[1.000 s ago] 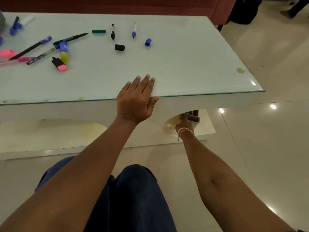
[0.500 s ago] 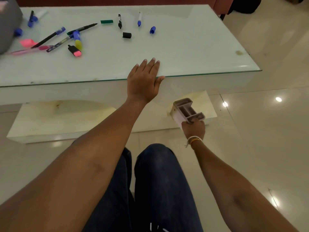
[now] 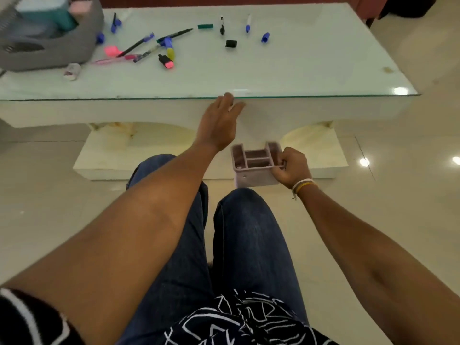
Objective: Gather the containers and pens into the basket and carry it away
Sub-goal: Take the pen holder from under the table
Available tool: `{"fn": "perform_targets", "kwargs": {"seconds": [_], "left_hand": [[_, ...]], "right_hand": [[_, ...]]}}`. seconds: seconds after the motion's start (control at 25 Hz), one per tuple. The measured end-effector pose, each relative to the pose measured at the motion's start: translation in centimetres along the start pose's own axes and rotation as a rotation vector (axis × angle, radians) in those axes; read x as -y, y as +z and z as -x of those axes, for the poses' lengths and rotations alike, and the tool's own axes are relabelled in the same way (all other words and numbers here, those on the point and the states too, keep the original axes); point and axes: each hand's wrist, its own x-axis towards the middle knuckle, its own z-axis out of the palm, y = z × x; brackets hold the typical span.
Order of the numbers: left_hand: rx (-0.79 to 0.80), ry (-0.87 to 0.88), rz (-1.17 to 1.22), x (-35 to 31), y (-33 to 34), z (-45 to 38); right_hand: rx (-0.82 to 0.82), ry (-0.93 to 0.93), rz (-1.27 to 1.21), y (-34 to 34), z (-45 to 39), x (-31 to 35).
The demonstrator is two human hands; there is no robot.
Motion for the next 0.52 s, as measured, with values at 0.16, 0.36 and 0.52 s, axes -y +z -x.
{"fn": "perform_targets", "kwargs": {"seconds": [0.16, 0.36, 0.52], "left_hand": [[0.321, -0.449, 0.145, 5.7, -2.4, 3.6], [0.489, -1.088, 0.659, 12.2, -8.3, 5.1], [0.421, -1.211, 1.034, 15.1, -13.2, 6.6]], "right_hand": [[0.03, -0.138, -0.207, 4.3, -3.1, 7.6], [0.006, -0.35, -0.342, 6.8, -7.3, 15.8], [0.001, -0.522, -0.365, 5.7, -10.9, 20.3]]}}
